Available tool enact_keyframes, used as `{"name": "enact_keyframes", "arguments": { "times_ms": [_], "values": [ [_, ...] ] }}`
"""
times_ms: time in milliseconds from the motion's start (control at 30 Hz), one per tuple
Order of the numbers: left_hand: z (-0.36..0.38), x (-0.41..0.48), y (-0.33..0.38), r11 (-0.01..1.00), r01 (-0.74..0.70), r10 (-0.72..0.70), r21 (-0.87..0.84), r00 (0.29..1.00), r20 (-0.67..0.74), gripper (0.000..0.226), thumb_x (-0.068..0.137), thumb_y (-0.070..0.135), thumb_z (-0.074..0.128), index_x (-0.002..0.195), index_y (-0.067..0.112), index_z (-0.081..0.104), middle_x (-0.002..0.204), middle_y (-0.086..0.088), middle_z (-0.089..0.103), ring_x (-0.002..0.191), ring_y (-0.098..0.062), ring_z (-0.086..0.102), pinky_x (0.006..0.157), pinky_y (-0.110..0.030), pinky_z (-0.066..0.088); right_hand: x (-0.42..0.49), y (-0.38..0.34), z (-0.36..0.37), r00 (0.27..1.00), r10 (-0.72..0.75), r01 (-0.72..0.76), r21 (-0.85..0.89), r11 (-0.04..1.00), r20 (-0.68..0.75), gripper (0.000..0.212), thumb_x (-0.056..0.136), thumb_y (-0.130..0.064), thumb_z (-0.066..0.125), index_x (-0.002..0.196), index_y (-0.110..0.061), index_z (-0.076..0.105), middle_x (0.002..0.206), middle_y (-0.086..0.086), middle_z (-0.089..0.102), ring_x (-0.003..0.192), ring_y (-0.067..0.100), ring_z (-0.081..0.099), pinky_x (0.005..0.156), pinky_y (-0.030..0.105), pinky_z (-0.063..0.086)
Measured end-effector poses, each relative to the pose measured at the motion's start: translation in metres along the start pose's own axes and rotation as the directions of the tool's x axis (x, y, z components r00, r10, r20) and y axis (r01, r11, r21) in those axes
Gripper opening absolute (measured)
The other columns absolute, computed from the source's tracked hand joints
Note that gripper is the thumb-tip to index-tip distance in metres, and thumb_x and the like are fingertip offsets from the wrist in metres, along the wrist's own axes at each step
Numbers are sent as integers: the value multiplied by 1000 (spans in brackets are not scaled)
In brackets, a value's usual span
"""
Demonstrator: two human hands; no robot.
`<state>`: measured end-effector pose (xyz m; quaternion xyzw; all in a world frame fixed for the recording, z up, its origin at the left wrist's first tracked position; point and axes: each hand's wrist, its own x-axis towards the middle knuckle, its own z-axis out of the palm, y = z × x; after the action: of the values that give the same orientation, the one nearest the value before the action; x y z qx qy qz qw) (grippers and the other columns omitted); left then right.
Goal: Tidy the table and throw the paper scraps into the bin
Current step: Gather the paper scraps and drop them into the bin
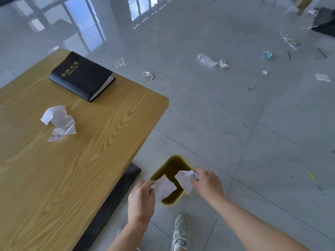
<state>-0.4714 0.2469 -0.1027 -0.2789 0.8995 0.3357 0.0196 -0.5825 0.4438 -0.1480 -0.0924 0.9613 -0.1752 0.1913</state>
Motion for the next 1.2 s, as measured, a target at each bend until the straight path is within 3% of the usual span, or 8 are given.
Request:
{"name": "enact_keyframes", "arguments": {
  "times_ms": [167,300,433,533,733,933,1067,1200],
  "values": [
    [76,29,-40,996,71,-74,44,995,68,16,91,8,66,91,20,76,79,7,63,66,-6,54,56,-11,40,37,40,63,995,66,-64,-21,998,69,28,94,-30,50,114,-19,67,102,6,73,90,25,67,64,24,39],
    [128,50,-76,984,146,-156,106,983,101,18,92,9,63,102,15,76,87,4,65,70,-10,54,57,-9,37,63,58,109,989,96,-96,-6,995,113,22,93,-26,51,106,-17,66,96,6,69,86,28,62,66,31,47],
    [173,66,-106,974,158,-185,162,968,169,19,93,10,61,100,19,76,91,4,66,80,-14,59,68,-20,54,88,73,151,968,154,-151,-33,988,198,14,91,-23,51,98,-18,61,92,4,63,83,29,57,61,30,40],
    [203,78,-124,970,133,-173,204,966,194,26,91,5,58,90,24,75,87,5,66,79,-16,60,69,-24,55,103,84,180,961,168,-159,-60,985,220,8,90,-19,49,90,-17,57,86,3,59,78,30,54,54,29,34],
    [244,101,-145,958,115,-170,264,965,198,26,93,7,60,106,23,75,99,7,68,83,-11,60,71,-15,43,121,97,220,962,160,-126,-162,979,219,18,94,-22,45,106,-20,59,102,3,61,86,28,57,64,29,37],
    [267,119,-152,948,78,-147,307,967,210,18,91,12,65,102,22,74,92,6,65,79,-14,60,67,-16,42,145,102,240,969,146,-105,-206,973,197,19,95,-21,43,109,-20,57,102,2,59,80,23,44,65,30,38],
    [279,121,-156,947,61,-133,315,968,214,18,93,12,63,104,23,73,88,8,62,77,-13,57,68,-16,44,149,107,251,972,132,-93,-197,976,193,19,95,-22,46,112,-21,53,101,3,57,84,24,52,63,31,38],
    [286,119,-157,947,35,-110,319,969,221,23,95,16,61,114,25,69,92,10,60,80,-9,54,71,-16,41,145,115,259,948,106,-63,-150,987,299,46,95,-41,50,138,-30,37,112,4,54,99,26,56,66,33,42]
  ]
}}
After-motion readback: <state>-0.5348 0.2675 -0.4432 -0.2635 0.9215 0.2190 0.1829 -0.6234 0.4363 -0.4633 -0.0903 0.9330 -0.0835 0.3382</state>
